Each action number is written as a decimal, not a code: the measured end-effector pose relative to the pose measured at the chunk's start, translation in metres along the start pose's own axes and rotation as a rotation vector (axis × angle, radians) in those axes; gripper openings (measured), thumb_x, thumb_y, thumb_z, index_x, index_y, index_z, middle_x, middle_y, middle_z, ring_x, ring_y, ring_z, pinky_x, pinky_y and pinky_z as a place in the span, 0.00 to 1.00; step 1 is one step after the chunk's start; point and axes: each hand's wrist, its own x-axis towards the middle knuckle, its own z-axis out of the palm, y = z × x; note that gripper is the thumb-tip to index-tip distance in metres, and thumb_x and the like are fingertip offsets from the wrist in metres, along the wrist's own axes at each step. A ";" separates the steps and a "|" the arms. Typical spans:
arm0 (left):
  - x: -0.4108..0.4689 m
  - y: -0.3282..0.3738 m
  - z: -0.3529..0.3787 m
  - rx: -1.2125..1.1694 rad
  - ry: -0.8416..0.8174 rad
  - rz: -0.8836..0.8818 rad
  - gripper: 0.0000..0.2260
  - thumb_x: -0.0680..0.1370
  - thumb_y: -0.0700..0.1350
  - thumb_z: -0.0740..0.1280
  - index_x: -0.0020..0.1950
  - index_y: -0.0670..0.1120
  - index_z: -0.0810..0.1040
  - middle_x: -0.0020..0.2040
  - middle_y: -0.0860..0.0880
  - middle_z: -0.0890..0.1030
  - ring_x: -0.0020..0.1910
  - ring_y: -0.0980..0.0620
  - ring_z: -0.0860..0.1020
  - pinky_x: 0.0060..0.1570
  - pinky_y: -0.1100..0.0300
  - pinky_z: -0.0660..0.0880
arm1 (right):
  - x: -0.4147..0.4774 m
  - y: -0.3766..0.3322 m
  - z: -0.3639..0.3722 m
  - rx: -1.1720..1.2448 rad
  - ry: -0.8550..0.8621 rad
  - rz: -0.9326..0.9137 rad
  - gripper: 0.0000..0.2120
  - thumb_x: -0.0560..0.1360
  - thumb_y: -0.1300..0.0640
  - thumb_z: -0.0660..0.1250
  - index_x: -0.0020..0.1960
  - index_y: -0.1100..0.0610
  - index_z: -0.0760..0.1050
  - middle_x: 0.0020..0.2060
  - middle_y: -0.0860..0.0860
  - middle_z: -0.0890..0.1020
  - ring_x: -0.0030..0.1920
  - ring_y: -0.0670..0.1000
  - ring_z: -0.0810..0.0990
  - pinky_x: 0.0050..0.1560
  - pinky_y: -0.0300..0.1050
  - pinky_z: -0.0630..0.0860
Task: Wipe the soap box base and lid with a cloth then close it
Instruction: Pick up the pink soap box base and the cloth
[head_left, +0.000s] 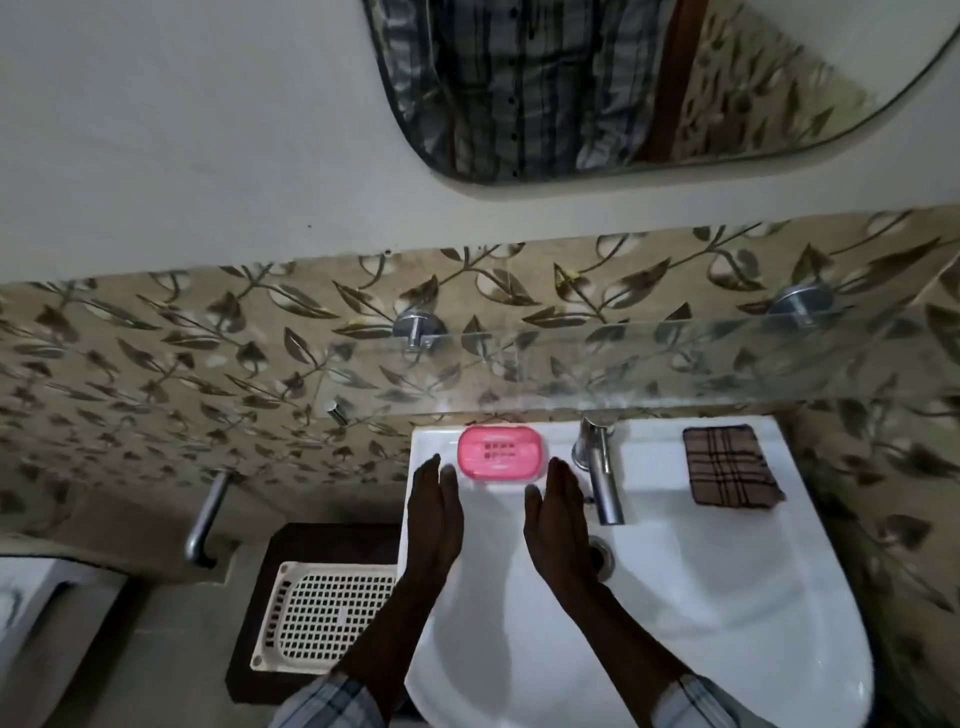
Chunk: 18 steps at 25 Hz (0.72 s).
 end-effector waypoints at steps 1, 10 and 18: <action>0.012 0.002 0.006 -0.030 -0.013 -0.050 0.18 0.86 0.47 0.54 0.67 0.37 0.75 0.65 0.43 0.78 0.67 0.45 0.75 0.68 0.56 0.67 | 0.012 0.002 0.005 0.020 -0.068 0.086 0.27 0.83 0.59 0.60 0.76 0.70 0.57 0.75 0.66 0.62 0.76 0.61 0.62 0.76 0.50 0.59; 0.017 0.030 0.021 -0.343 0.101 -0.165 0.15 0.85 0.52 0.54 0.49 0.51 0.78 0.46 0.54 0.81 0.47 0.59 0.78 0.50 0.59 0.73 | 0.035 -0.013 0.010 0.370 0.119 0.245 0.14 0.82 0.61 0.61 0.65 0.63 0.77 0.63 0.60 0.79 0.67 0.60 0.75 0.63 0.48 0.75; 0.007 0.037 -0.032 -0.933 -0.886 -0.939 0.39 0.76 0.67 0.58 0.68 0.33 0.75 0.66 0.28 0.74 0.61 0.29 0.76 0.59 0.34 0.74 | 0.008 -0.004 -0.045 0.971 -0.061 0.387 0.09 0.79 0.63 0.67 0.57 0.62 0.82 0.49 0.58 0.86 0.47 0.55 0.85 0.42 0.47 0.83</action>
